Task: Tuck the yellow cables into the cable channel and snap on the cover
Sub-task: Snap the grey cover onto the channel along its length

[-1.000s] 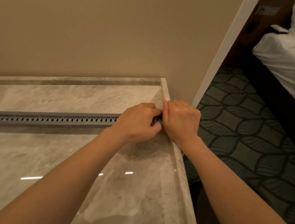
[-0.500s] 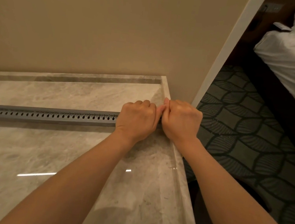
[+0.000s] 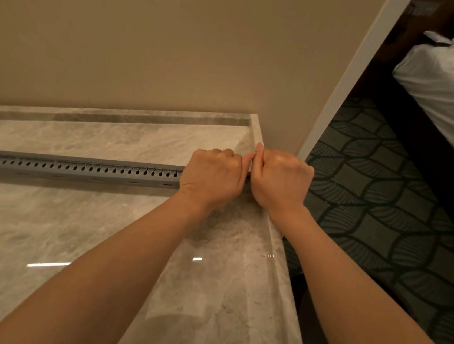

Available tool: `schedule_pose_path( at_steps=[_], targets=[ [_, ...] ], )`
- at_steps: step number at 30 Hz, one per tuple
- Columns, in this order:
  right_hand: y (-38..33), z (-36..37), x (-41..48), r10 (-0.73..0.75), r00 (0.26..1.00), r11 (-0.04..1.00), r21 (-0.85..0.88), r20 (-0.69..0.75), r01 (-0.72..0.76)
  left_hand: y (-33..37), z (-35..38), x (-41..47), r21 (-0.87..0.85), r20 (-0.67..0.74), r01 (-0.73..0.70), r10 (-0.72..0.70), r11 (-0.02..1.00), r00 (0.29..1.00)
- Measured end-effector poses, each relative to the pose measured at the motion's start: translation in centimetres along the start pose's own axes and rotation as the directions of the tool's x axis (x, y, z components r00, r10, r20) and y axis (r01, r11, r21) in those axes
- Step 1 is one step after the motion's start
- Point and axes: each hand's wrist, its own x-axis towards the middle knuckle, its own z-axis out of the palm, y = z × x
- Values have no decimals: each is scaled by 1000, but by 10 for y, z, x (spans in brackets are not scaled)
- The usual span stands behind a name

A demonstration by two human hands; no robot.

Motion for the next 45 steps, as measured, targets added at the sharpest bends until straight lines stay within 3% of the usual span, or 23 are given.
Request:
schedule_pose_path(
  at_steps=[8, 11, 16, 21, 24, 27, 31, 34, 37, 40, 45],
  targets=[
    [0, -1, -1, 24, 1000, 1000, -15, 3, -24, 1, -2, -2, -26, 26, -2, 3, 1000, 1000],
    [-1, -2, -3, 40, 999, 999, -15, 37, -39, -6, -4, -6, -64, 169, -33, 43, 997, 985],
    [-1, -8, -5, 4, 998, 999, 39, 65, -6, -43, -12, -14, -153, 513, -47, 120, 987, 850],
    [6, -19, -5, -169, 970, 982, 117, 177, 150, -87, -31, -20, -142, 691, -32, 122, 989, 713],
    [8, -26, -4, -362, 872, 932, 128, 330, 338, -100, -40, -25, -121, 730, -11, 96, 993, 677],
    [3, -28, 3, -528, 700, 844, 206, 481, 495, -99, -42, -28, -77, 729, -64, 100, 995, 677],
    [-17, -21, 17, -545, 508, 832, 356, 667, 426, -93, -43, -30, 35, 688, -205, 126, 978, 715],
    [-43, -16, 22, -546, 443, 837, 444, 711, 320, -90, -44, -37, 107, 614, -278, 157, 955, 773],
    [-61, -10, 20, -534, 459, 845, 458, 710, 276, -88, -41, -47, 153, 574, -281, 147, 947, 805],
    [-63, -6, 18, -515, 521, 856, 443, 681, 266, -91, -41, -49, 135, 574, -249, 129, 959, 809],
    [-59, -1, 11, -521, 613, 852, 408, 594, 328, -109, -48, -44, -22, 652, -172, 144, 985, 744]
  ],
)
